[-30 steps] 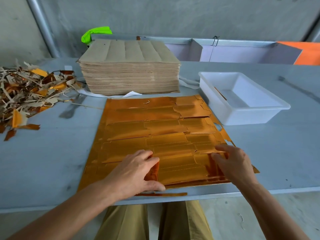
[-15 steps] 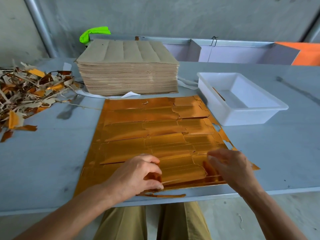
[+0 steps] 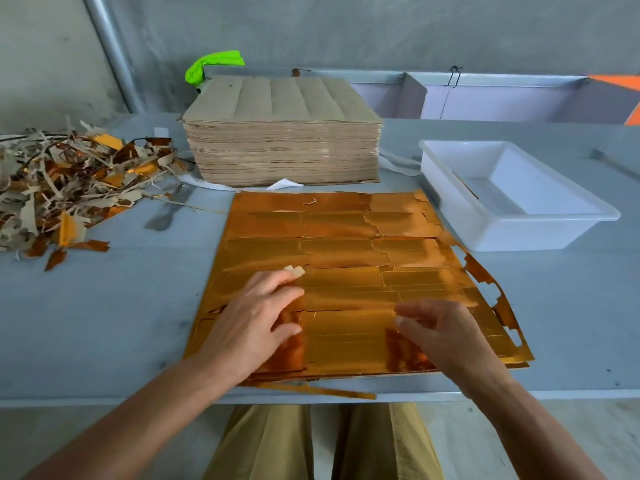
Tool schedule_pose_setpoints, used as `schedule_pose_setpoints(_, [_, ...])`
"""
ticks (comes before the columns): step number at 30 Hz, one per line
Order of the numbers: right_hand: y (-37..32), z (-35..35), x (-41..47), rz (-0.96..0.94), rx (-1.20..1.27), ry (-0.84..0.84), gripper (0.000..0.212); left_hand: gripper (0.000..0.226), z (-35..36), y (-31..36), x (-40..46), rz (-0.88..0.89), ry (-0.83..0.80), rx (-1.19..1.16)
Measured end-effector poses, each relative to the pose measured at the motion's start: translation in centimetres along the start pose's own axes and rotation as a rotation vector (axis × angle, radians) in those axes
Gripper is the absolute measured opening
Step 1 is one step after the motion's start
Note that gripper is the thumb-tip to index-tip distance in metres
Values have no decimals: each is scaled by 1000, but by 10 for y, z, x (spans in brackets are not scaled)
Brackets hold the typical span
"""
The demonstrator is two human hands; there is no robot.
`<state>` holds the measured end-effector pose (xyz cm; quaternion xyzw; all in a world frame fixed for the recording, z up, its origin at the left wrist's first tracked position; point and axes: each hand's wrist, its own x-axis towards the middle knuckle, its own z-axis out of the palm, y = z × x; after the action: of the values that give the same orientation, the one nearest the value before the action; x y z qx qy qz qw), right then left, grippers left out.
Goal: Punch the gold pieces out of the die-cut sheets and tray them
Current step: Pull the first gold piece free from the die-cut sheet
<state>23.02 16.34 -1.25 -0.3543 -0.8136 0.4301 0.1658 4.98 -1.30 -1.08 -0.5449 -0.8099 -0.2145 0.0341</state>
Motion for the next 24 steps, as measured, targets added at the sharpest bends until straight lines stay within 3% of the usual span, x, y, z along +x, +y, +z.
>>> schedule_pose_setpoints(6, [-20,17,2,17,67,-72,21,66,-2,-5,8,-153,171,178])
schedule_pose_setpoints(8, [-27,24,3,10,67,-95,20,55,-3,-13,12,-193,162,218])
schedule_pose_setpoints(11, [-36,33,6,20,92,-138,19,17,-9,-23,17,-187,137,200])
schedule_pose_setpoints(13, [-41,37,7,34,108,-168,21,11,-13,-28,18,-189,126,142])
schedule_pose_setpoints(20, [-51,54,-2,158,219,-329,32,47,-12,-22,0,-102,-171,3])
schedule_pose_setpoints(24, [-58,59,-5,273,427,-361,40,67,-6,-24,-9,-89,-220,28])
